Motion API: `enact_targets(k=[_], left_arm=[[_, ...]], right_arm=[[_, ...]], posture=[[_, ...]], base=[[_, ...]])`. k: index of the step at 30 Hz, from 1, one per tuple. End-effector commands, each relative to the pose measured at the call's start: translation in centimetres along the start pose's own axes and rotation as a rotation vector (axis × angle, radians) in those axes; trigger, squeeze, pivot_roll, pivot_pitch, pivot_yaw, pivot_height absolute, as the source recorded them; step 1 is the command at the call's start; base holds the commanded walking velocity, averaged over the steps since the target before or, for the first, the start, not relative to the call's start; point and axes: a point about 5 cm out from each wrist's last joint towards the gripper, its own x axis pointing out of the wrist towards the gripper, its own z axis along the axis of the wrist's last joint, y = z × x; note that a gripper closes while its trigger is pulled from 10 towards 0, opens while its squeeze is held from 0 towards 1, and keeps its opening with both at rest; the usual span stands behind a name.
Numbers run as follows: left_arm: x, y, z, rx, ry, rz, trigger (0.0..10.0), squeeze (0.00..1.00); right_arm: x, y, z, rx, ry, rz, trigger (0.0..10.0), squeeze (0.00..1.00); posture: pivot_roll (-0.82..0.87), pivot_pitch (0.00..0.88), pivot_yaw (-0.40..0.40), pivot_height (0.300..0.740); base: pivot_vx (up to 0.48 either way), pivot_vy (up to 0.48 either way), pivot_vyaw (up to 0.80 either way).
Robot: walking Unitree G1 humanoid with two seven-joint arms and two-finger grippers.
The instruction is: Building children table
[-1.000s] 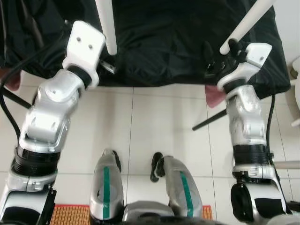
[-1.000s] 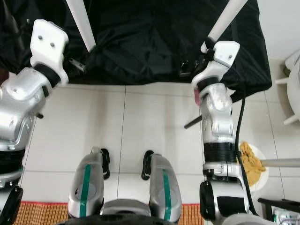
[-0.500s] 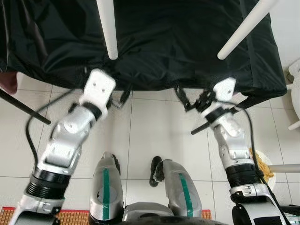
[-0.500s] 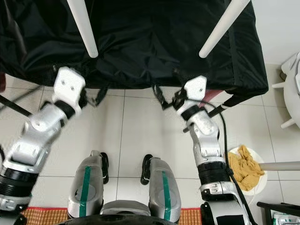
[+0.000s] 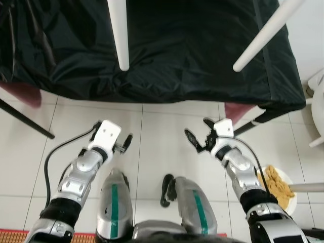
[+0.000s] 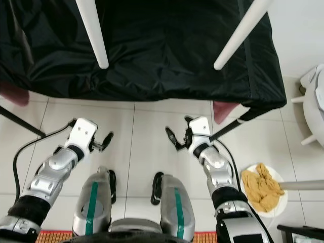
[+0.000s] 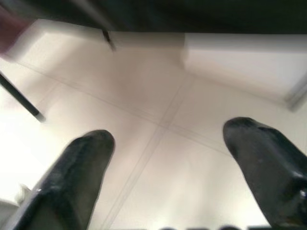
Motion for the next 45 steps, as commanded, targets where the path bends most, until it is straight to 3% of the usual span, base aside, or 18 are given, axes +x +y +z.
enact_targets(k=[1,2,7,15,16,26,29,34,40,45], left_arm=[[0.2,0.3,-2.6,-0.007,0.109,0.132,10.0,0.0],[0.2,0.3,-2.6,-0.007,0.109,0.132,10.0,0.0],[-0.1,1.4,-5.9,0.021,0.321,0.294,10.0,0.0],[-0.8,0.7,-7.9,-0.02,0.43,0.294,10.0,0.0],[-1.4,0.3,-9.1,-0.074,0.488,0.304,10.0,0.0],[-1.5,-1.4,-10.0,-0.167,0.542,0.277,10.0,0.0],[-1.2,-1.9,-9.8,-0.161,0.531,0.253,10.0,0.0],[-0.9,-2.8,-9.6,-0.039,0.552,0.205,10.0,0.0],[-0.7,-3.5,-9.4,-0.006,0.546,0.164,10.0,0.0],[-0.9,-4.2,-9.8,-0.11,0.558,0.162,10.0,0.0]], right_arm=[[-0.8,0.2,-2.8,0.022,0.147,-0.072,10.0,0.0],[-0.8,0.2,-2.8,0.022,0.147,-0.072,10.0,0.0],[-2.1,0.1,-5.7,0.1,0.345,-0.15,10.0,0.0],[-3.2,0.0,-7.3,0.105,0.461,-0.195,10.0,0.0],[-4.0,0.3,-8.4,0.137,0.524,-0.225,10.0,0.0],[-5.2,1.3,-9.9,0.144,0.628,-0.247,10.0,0.0],[-5.3,1.5,-10.0,0.149,0.64,-0.247,10.0,0.0],[-5.2,1.9,-10.2,0.137,0.655,-0.244,10.0,0.0],[-5.2,2.1,-10.3,0.122,0.671,-0.234,10.0,0.0],[-5.0,2.2,-10.1,0.107,0.671,-0.217,10.0,0.0]], posture=[[0.15,0.075,-0.092,0.74],[0.15,0.075,-0.092,0.74],[0.15,0.059,-0.101,0.74],[0.14,0.042,-0.097,0.74],[0.13,0.026,-0.084,0.74],[0.09,0.0,-0.049,0.74],[0.08,0.0,-0.039,0.74],[0.07,0.0,-0.025,0.74],[0.08,0.0,-0.029,0.74],[0.09,0.0,-0.049,0.74]], base=[[0.0,0.0,0.0],[0.0,0.0,0.0],[0.0,0.0,0.0],[0.0,0.0,0.0],[0.0,0.0,0.0],[0.0,0.0,0.0],[0.0,0.0,0.0],[0.0,0.0,0.0],[0.0,0.0,0.0],[0.0,0.0,0.0]])
